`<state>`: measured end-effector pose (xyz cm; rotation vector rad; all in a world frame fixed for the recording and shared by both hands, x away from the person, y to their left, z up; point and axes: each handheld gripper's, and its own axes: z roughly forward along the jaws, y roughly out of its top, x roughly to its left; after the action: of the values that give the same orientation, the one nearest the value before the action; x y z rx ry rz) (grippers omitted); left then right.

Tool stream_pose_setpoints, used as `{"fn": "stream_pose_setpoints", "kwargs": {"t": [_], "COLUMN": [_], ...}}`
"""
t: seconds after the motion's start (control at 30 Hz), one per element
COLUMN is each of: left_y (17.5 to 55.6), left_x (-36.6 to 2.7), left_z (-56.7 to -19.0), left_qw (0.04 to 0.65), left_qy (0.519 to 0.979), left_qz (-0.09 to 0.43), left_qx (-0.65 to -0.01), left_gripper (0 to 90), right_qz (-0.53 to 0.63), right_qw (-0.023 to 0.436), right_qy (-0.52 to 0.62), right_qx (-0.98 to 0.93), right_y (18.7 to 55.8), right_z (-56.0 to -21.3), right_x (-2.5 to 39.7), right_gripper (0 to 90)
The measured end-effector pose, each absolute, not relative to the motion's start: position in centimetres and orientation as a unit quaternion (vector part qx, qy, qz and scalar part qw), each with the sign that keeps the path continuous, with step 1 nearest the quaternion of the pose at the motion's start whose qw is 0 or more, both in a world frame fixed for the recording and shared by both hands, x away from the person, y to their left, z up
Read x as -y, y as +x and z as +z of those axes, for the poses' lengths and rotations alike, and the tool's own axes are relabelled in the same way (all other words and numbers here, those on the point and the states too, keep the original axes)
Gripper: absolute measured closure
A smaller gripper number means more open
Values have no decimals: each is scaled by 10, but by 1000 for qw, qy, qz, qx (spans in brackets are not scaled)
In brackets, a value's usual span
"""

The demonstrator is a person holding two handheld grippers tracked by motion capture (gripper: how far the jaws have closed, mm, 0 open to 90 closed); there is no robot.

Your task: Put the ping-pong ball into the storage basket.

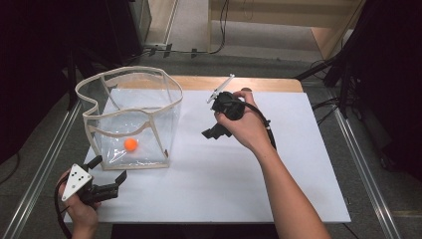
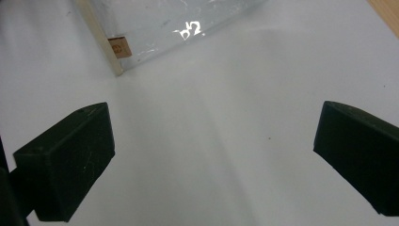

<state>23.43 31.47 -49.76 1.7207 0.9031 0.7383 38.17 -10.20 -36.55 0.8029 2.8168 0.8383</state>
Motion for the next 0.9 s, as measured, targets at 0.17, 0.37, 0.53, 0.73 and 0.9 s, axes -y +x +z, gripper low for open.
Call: {"fn": "stream_pose_setpoints", "kwargs": {"t": [0.17,0.37,0.53,0.73,0.9], "left_y": [234,235,234,234,234], "left_x": [-315,-315,-315,-314,-314], "left_z": [-498,-498,-498,-498,-498], "left_qw": [507,506,505,504,503], "left_qy": [713,714,716,716,717], "left_qz": [306,306,307,307,307], "left_qx": [-374,-374,-373,-373,-372], "left_gripper": [36,36,36,36,36], "right_qz": [278,286,291,295,298], "right_qw": [45,47,48,46,47], "right_qy": [269,276,283,292,297], "right_qx": [-921,-916,-913,-909,-906], "right_y": [376,368,361,355,350], "right_z": [-372,-378,-384,-393,-399], "right_x": [111,122,131,142,150], "right_gripper": [0,0,0,0,0]}}
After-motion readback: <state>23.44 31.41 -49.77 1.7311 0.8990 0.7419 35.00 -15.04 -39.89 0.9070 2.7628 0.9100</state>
